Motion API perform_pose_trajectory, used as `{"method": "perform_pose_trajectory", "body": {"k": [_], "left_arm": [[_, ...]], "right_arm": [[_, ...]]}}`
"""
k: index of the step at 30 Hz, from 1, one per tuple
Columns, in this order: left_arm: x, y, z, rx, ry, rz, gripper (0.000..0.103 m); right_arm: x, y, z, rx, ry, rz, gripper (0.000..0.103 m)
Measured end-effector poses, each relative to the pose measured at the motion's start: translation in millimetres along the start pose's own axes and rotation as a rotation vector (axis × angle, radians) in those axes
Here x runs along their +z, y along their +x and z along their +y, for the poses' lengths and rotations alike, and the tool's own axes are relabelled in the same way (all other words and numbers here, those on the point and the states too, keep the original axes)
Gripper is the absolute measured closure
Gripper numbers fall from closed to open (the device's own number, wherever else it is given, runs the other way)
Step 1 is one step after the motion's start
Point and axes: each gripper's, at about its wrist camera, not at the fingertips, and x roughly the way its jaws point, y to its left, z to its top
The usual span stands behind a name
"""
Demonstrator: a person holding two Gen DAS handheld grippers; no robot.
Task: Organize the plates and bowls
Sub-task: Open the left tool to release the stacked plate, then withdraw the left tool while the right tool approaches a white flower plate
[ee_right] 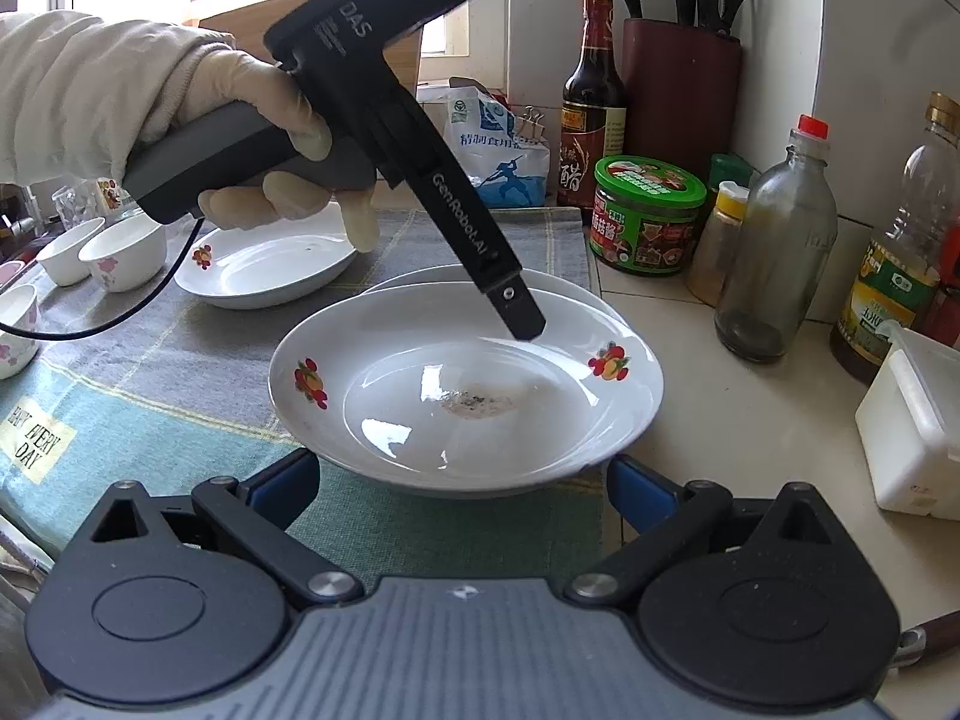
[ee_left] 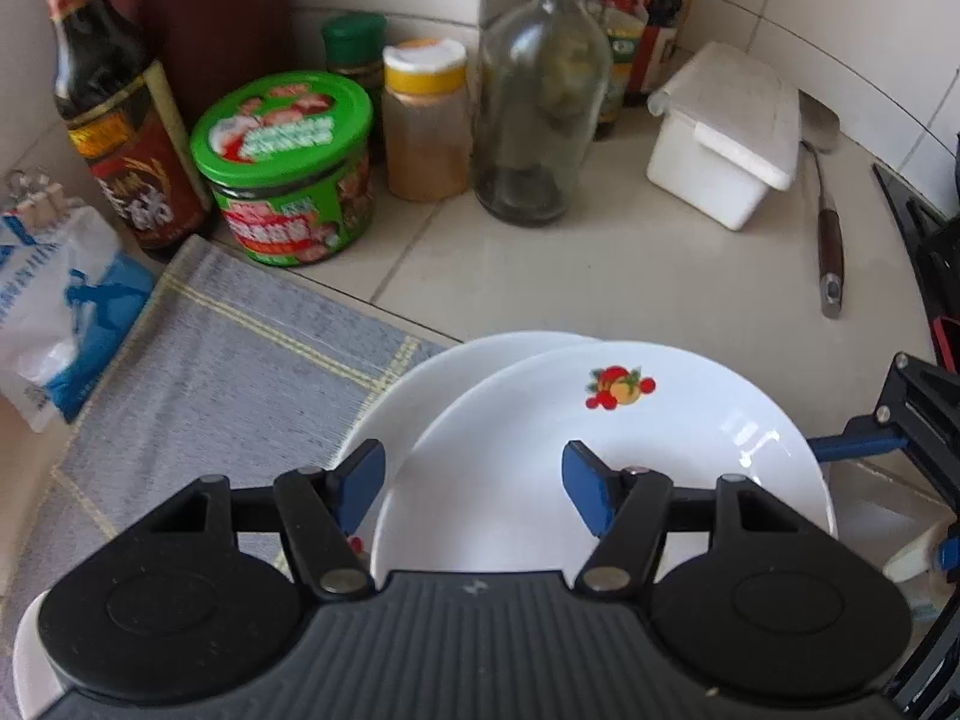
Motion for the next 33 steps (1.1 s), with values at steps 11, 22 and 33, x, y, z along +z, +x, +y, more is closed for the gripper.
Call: {"method": "perform_pose_trajectory", "body": {"k": [11,22,33], "left_arm": [[-41.6,-59.9,-8.1,0.062,-0.100,-0.138,0.035],[-121.1,-94.7,-30.1,0.196,-0.159,-0.280,0.018],[-200.8,-117.1,-7.7,0.339,-0.359,-0.256,0.015]], "right_arm": [[8.8,10.5,3.9,-0.027,-0.026,0.057,0.000],[11.9,-0.3,30.1,-0.079,0.001,0.059,0.000],[41.9,6.0,69.1,-0.064,-0.038,0.041,0.000]]}}
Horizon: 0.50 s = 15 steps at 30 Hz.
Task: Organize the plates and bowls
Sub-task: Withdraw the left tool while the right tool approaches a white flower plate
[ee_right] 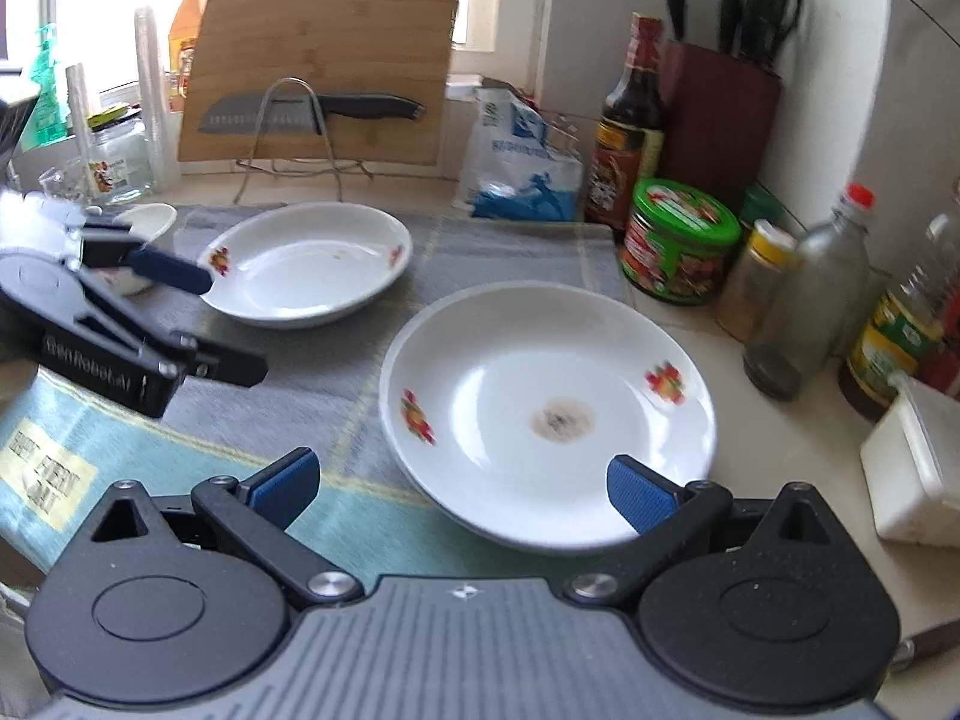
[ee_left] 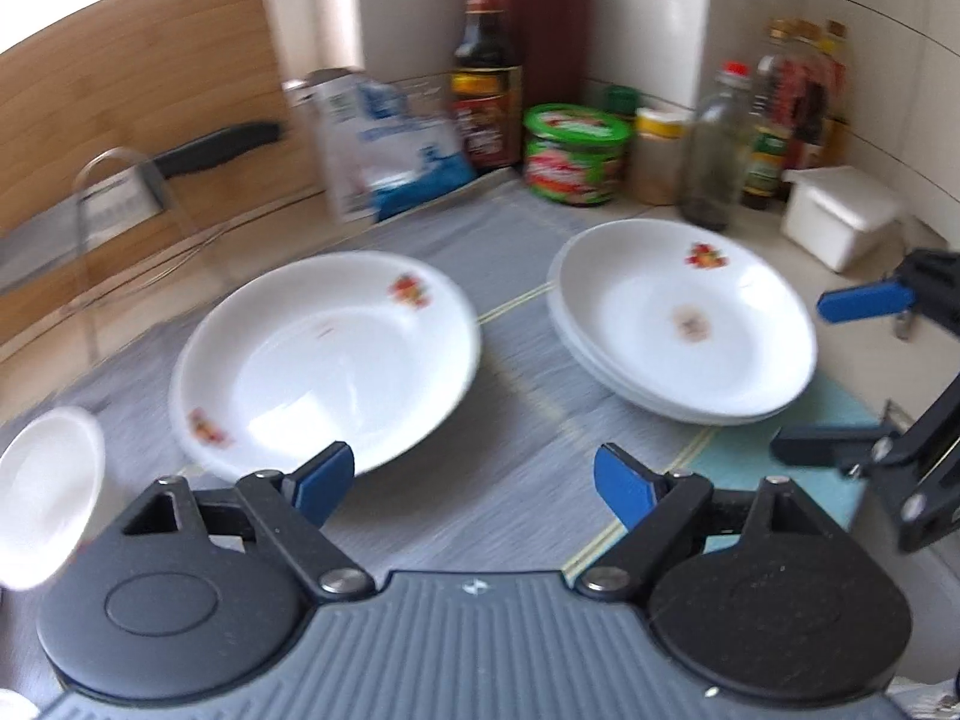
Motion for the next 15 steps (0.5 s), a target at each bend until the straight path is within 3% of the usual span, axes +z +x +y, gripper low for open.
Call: {"method": "perform_pose_trajectory", "body": {"k": [8,15], "left_arm": [[-24.8,2.8,29.4,0.100,-0.095,-0.007,0.013],[-28.2,17.0,38.0,0.169,-0.165,-0.017,0.013]], "right_arm": [[30.8,5.0,28.1,0.021,-0.054,-0.005,0.000],[63.4,28.6,29.7,0.131,-0.173,0.001,0.000]]}}
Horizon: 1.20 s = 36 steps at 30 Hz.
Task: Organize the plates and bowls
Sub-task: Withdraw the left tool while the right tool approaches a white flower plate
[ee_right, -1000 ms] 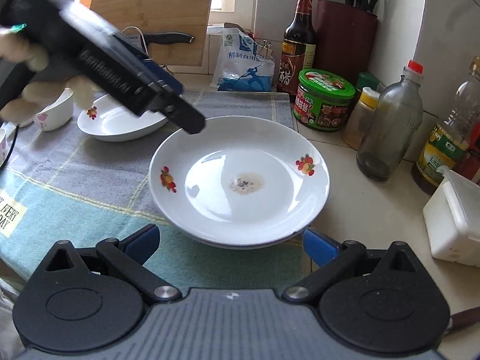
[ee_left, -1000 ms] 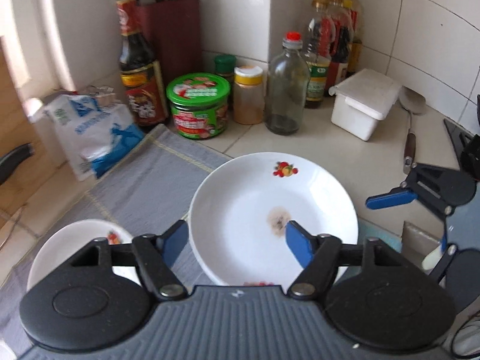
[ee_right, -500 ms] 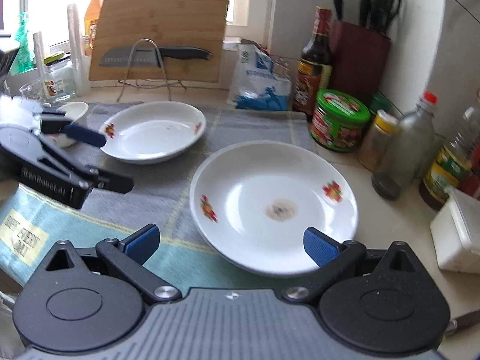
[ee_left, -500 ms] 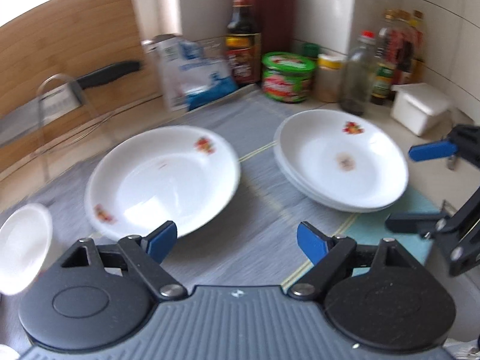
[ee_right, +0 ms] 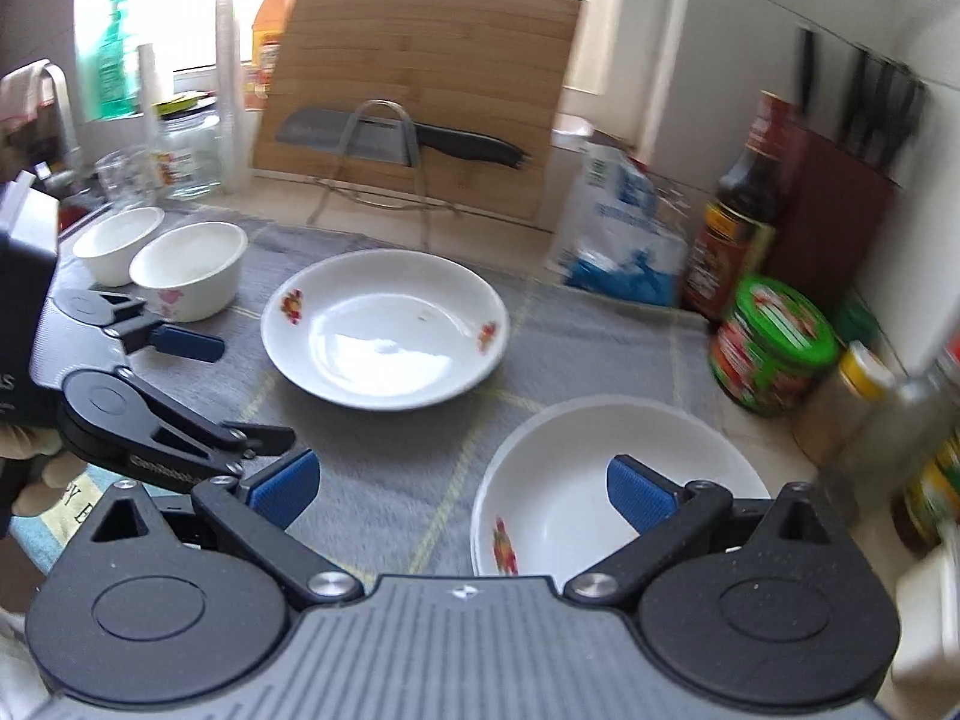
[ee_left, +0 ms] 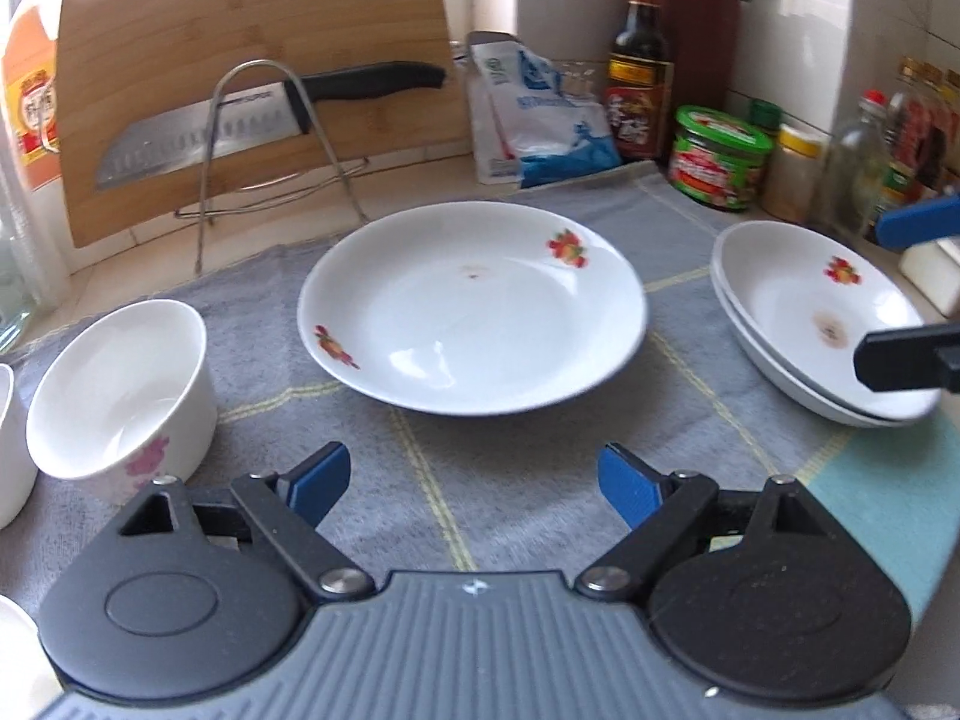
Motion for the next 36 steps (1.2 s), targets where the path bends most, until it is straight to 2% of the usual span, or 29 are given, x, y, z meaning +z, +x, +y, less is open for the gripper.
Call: {"method": "perform_pose_trajectory", "body": {"k": [7,10,15,25,30,36], "left_arm": [[5.5,25.5,0.9,0.061,-0.024,0.030,0.012],[6.8,35.3,2.8,0.053,-0.035,0.041,0.010],[11.1,44.7,3.1,-0.008,-0.029,0.040,0.002],[12.9,51.9,1.1,0.004,-0.040,0.011,0.000],[13.0,52.0,1.9,0.002,-0.039,0.000,0.000],[12.0,51.5,2.0,-0.001,-0.036,-0.013,0.000]], "right_arm": [[35.7,30.8,-16.7,0.095,-0.085,0.002,0.000],[49.1,43.6,-25.1,0.131,-0.098,0.012,0.000],[66.8,68.0,-34.7,0.194,-0.117,0.036,0.000],[92.1,135.9,-52.0,0.316,-0.092,0.144,0.000],[98.4,174.2,-56.0,0.391,-0.082,0.235,0.000],[105.5,213.1,-57.6,0.445,-0.065,0.301,0.000]]}}
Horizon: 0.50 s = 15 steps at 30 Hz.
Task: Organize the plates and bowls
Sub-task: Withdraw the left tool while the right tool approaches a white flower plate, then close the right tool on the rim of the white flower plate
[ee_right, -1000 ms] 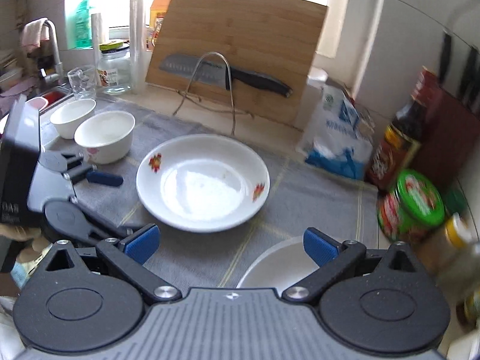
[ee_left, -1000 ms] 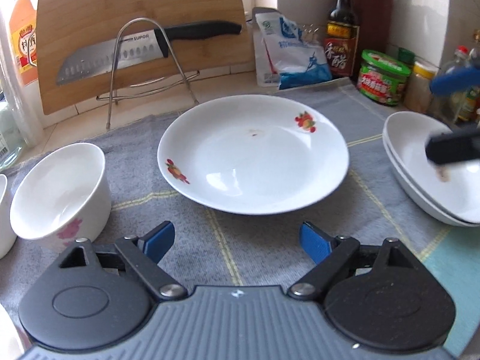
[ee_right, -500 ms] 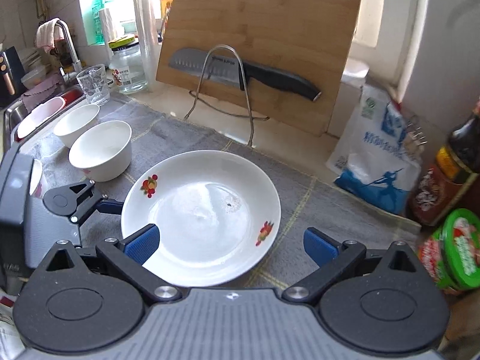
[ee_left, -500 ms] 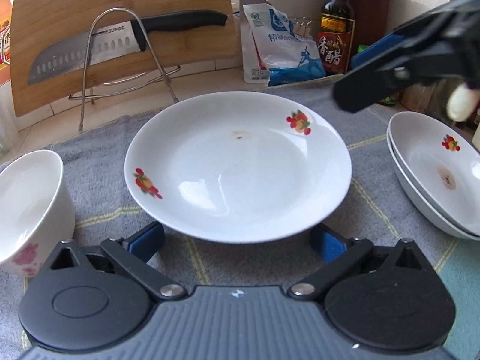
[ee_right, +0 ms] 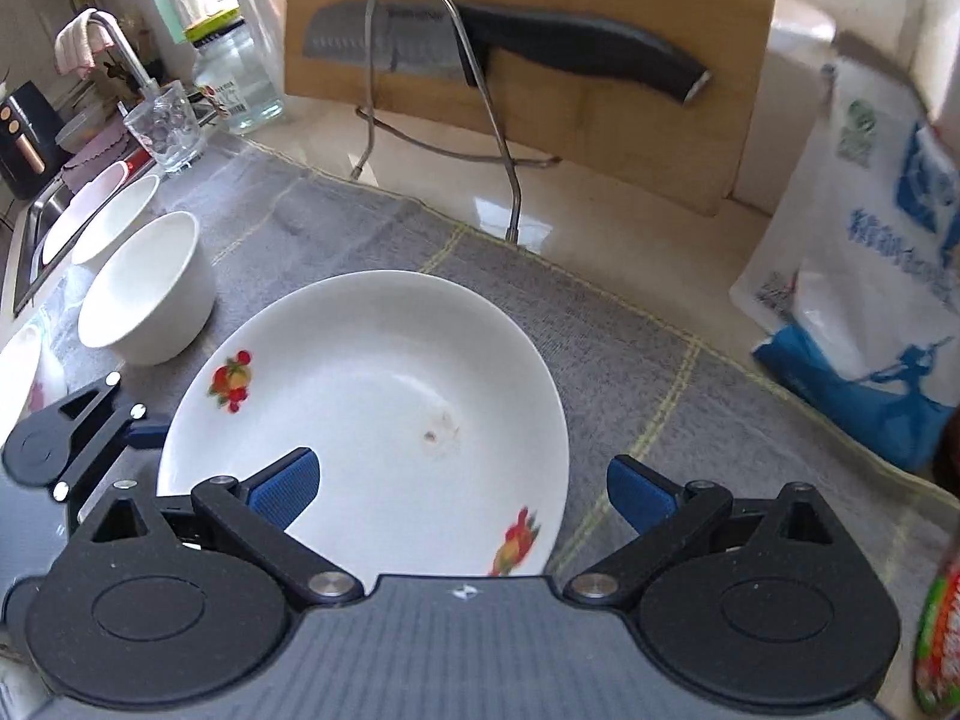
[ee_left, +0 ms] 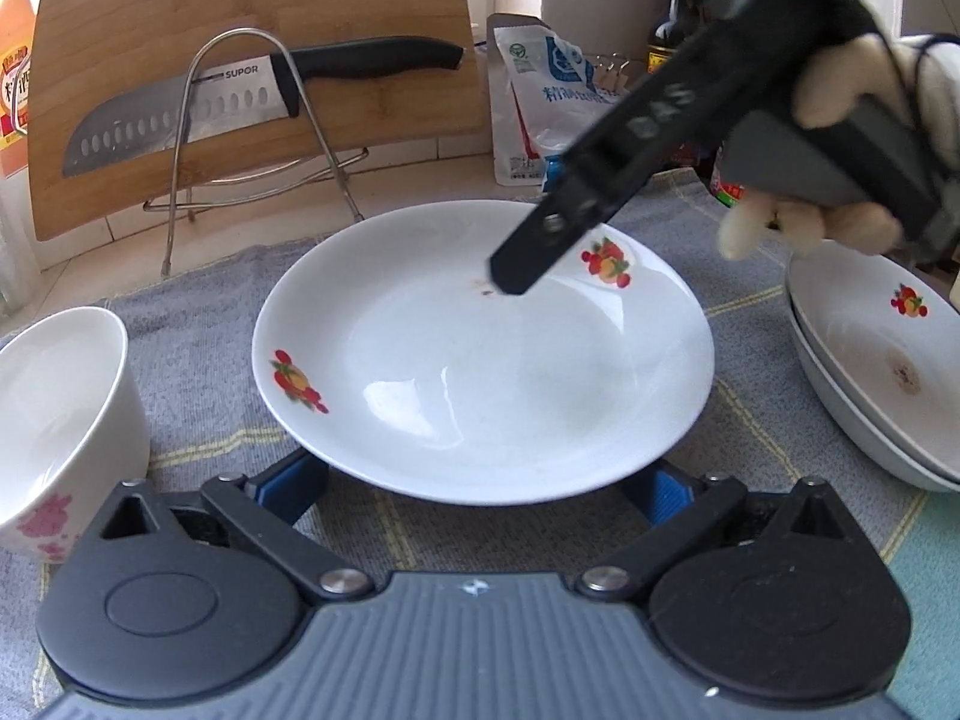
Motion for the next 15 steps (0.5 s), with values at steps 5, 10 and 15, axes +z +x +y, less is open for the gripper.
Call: {"method": "perform_pose_trajectory", "body": {"k": [5,10,15], "left_arm": [[-2.7,-2.2,-1.5,0.000,0.000,-0.014,0.000],[-3.4,-3.3,-1.9,-0.003,0.002,-0.019,0.000],[-0.9,-2.9,-2.5,-0.006,0.008,-0.002,0.000]], "right_arm": [[4.7,14.2,-3.7,0.033,0.049,0.009,0.000],[12.3,17.1,-8.1,0.047,0.079,0.018,0.000],[21.1,20.8,-10.6,0.083,0.020,0.050,0.000]]}}
